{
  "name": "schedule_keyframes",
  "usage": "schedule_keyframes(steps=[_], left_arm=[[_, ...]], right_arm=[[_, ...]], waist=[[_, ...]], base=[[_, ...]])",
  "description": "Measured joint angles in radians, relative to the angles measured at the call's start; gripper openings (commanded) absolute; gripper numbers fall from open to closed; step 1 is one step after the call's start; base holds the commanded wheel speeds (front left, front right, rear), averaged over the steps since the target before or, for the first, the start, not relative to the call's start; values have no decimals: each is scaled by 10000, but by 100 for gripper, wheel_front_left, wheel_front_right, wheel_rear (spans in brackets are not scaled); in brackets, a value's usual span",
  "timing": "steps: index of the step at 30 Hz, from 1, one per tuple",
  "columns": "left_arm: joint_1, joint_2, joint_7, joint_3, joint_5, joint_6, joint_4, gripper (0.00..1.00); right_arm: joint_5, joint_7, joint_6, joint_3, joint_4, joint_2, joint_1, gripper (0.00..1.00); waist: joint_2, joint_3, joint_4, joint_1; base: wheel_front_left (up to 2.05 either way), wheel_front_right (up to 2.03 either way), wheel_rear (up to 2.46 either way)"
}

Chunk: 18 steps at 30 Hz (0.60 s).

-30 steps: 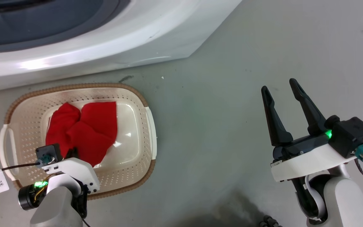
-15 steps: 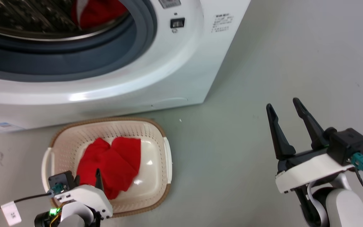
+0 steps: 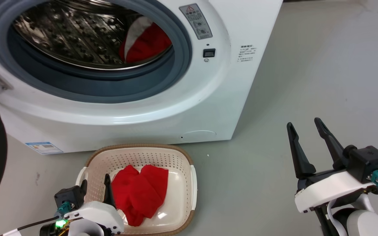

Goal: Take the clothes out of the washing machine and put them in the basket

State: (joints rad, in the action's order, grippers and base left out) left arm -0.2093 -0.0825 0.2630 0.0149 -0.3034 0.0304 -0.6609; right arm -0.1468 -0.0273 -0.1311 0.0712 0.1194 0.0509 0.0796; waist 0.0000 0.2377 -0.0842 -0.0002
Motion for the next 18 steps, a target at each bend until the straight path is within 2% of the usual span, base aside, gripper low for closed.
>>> schedule_keyframes(steps=[12, 18], left_arm=[[330, 113, 0, -54, 982, 226, 2909, 100], [-277, -148, -222, -142, 1122, 268, 3294, 100]], right_arm=[[42, -238, 0, -36, 190, 2, -286, 100], [-10, -247, 0, 107, 245, 2, -352, 100]], waist=[[0, -665, 396, 0], [0, -590, 251, 1]], base=[[0, 0, 0], [0, 0, 0]])
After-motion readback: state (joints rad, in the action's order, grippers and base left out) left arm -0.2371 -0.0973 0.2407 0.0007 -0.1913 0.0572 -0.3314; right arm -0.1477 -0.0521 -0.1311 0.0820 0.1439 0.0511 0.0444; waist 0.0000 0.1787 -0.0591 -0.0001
